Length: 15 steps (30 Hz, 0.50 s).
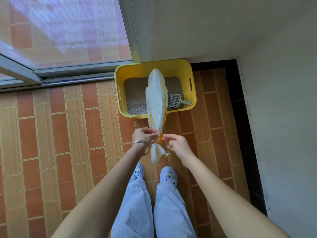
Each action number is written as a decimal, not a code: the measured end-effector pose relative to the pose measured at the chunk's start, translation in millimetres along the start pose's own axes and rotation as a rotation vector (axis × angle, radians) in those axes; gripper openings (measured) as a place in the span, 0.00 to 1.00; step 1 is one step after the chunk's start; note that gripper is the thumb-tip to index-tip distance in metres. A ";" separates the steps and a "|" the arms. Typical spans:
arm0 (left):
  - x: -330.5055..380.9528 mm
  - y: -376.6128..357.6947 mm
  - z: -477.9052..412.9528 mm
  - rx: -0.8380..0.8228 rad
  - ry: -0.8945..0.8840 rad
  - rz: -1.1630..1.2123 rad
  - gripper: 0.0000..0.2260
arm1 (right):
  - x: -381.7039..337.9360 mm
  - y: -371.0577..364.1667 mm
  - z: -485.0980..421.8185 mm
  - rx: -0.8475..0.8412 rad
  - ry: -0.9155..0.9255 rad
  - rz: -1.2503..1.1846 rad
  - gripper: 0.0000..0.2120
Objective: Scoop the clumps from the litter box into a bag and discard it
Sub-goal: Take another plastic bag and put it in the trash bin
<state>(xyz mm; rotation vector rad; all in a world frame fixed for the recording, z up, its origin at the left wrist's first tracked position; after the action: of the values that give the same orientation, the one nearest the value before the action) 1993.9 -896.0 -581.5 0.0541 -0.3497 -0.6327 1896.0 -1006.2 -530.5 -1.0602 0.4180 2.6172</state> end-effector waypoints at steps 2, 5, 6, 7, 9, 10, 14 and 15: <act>-4.8 -0.1 1.3 -0.028 0.005 0.034 0.06 | -3.5 6.5 -11.9 0.092 -0.014 -0.061 0.18; -8.8 -1.3 3.3 -0.066 -0.011 0.053 0.06 | -8.3 12.1 -34.0 0.159 0.027 0.076 0.14; -10.2 -1.8 3.1 -0.076 -0.020 0.060 0.06 | -10.2 11.2 -40.2 0.157 0.037 0.146 0.14; -12.5 -2.7 2.3 -0.085 -0.027 0.071 0.06 | -12.7 9.5 -45.3 0.153 0.042 0.200 0.15; -17.6 -2.7 1.9 -0.094 -0.041 0.079 0.06 | -15.6 3.7 -55.3 0.145 0.058 0.264 0.17; -20.0 -2.8 1.7 -0.096 -0.047 0.071 0.06 | -17.7 0.7 -58.7 0.140 0.060 0.289 0.16; -26.7 1.5 -0.8 -0.067 -0.074 0.020 0.07 | -16.3 -6.4 -67.1 0.132 0.018 0.421 0.15; -27.0 2.5 -1.0 -0.065 -0.072 0.012 0.07 | -16.8 -6.9 -68.6 0.130 0.010 0.451 0.14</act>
<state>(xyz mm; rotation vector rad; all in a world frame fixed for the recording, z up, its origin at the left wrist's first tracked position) 1975.5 -878.1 -590.2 -0.0331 -0.3986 -0.6351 1953.0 -1027.7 -566.8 -1.0330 0.9102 2.9138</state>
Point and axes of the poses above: each hand's wrist, its own z-axis away from the middle knuckle, its own y-axis out of the back of the hand, x = y × z, the point moved 9 cm from there along -z, towards the middle knuckle, and after that the axes turned 12 degrees about y, right-handed, at the moved point
